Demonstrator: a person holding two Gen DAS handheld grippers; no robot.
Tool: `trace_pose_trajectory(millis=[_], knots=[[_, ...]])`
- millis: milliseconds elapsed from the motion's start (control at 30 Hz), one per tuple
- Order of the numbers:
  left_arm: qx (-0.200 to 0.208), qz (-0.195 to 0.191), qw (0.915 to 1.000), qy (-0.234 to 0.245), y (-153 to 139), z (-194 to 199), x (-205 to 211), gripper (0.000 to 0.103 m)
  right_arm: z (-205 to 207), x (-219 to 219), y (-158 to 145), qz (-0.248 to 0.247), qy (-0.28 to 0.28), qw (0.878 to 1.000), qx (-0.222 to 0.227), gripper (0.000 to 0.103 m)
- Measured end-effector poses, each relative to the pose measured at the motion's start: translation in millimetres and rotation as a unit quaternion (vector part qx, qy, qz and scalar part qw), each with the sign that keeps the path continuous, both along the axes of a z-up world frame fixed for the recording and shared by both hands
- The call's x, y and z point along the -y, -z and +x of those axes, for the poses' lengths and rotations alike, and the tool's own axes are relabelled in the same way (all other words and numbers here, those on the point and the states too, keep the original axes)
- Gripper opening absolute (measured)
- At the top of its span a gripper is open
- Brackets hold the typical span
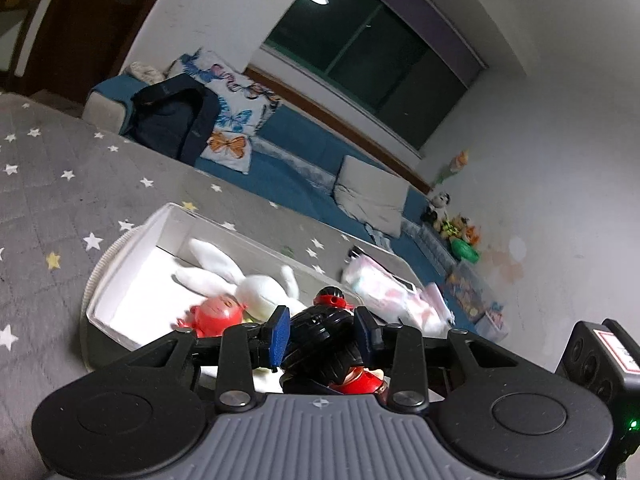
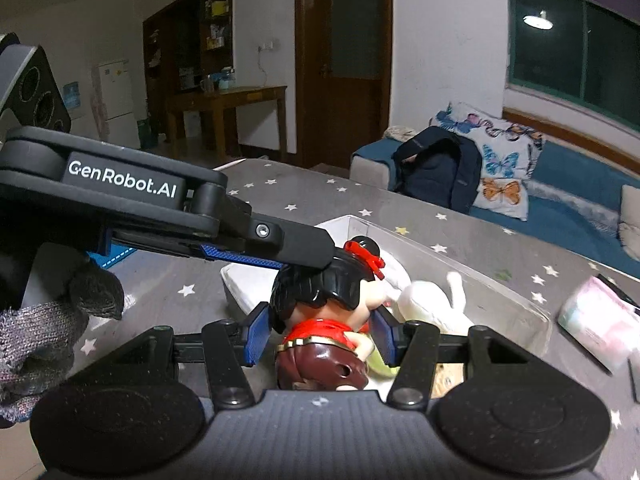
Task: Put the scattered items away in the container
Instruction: 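Carry the doll over the box and lower it inside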
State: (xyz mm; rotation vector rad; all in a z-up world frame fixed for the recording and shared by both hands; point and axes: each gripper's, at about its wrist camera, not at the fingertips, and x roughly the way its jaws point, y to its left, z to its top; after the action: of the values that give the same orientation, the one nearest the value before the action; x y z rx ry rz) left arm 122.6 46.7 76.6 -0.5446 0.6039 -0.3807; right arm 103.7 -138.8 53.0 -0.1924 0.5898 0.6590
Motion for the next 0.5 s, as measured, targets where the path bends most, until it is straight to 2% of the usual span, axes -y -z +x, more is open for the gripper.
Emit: trace_pose_trajectory(millis=[267,433,500], knots=[[-0.046,-0.019,0.9985,-0.022,23,35,-15,0.037,48,-11,17,-0.003,-0.023,0.999,-0.046,0.054],[-0.053,-0.025,0.998,-0.024,31,45,-14,0.038,64,-6,28,0.002,-0.025,0.998,-0.057,0.054],[-0.049,-0.015,0.9985,-0.019,30,49,-9,0.038,67,-3,29,0.006,-0.02,0.998,-0.055,0.054]])
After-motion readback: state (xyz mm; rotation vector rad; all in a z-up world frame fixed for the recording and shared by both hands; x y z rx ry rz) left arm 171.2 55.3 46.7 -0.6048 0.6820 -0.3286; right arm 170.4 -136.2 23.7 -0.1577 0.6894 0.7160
